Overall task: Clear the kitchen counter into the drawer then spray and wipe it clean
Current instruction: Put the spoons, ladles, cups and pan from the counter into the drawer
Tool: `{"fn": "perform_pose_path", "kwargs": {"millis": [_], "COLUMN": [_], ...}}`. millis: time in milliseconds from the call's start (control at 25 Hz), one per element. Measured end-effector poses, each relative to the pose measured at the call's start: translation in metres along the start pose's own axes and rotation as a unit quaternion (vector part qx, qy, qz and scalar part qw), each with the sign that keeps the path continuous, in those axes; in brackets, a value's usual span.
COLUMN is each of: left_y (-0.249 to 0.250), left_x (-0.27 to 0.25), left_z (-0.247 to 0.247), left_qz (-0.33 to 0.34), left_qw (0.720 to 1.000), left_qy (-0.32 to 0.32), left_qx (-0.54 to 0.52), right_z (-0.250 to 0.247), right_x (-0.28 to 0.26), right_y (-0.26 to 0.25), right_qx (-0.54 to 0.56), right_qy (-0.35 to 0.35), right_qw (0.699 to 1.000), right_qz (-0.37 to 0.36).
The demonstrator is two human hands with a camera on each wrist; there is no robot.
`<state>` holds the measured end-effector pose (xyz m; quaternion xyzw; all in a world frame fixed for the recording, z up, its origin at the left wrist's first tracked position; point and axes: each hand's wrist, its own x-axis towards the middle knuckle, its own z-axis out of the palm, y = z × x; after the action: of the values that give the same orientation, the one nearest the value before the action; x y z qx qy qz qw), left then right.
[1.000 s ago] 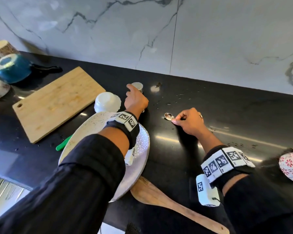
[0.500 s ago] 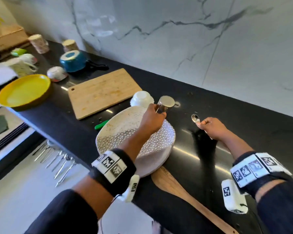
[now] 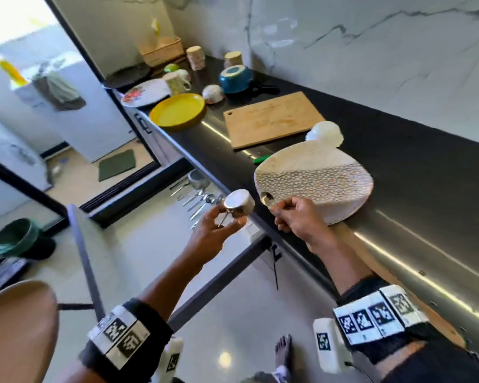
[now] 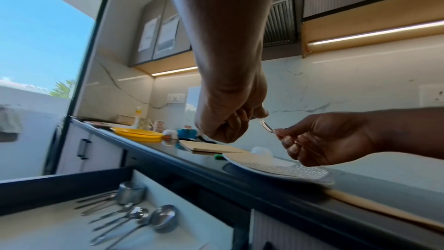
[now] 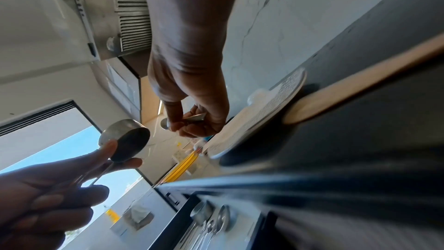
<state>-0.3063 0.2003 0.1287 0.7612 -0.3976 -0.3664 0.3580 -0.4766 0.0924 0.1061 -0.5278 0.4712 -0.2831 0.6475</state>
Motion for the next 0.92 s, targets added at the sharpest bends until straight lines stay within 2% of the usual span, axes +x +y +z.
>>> {"fn": "perform_pose_path", "kwargs": {"millis": [160, 320, 400, 520, 640, 760, 840, 920], "left_y": [-0.040, -0.084, -0.099, -0.122, -0.144, -0.174, -0.187, -0.197], "left_x": [-0.028, -0.011, 0.011, 0.058, 0.105, 0.132, 0.147, 0.163], "left_z": [-0.063, -0.110, -0.134, -0.169, -0.188, -0.196, -0.192, -0.181], "left_qz": [-0.046, -0.078, -0.085, -0.082, -0.039, -0.027, -0.025, -0.041], "left_qw": [0.999, 0.997, 0.995, 0.989, 0.984, 0.979, 0.974, 0.964], "left_qy": [0.012, -0.005, -0.047, -0.112, -0.148, -0.179, -0.205, -0.241], "left_qx": [-0.014, -0.009, 0.014, 0.051, 0.088, 0.093, 0.098, 0.104], "right_z": [0.072, 0.127, 0.152, 0.191, 0.222, 0.244, 0.248, 0.251], "right_x": [-0.008, 0.003, 0.016, 0.045, 0.080, 0.099, 0.101, 0.100], "right_y": [0.002, 0.019, 0.030, 0.042, 0.062, 0.092, 0.106, 0.111], "right_qx": [0.006, 0.010, 0.021, 0.113, 0.162, 0.128, 0.134, 0.146], "right_qy": [-0.045, -0.030, 0.015, 0.093, 0.172, 0.250, 0.288, 0.297], "right_qw": [0.999, 0.997, 0.993, 0.973, 0.948, 0.919, 0.906, 0.903], "right_qz": [0.008, 0.064, 0.114, 0.179, 0.215, 0.275, 0.279, 0.274]}}
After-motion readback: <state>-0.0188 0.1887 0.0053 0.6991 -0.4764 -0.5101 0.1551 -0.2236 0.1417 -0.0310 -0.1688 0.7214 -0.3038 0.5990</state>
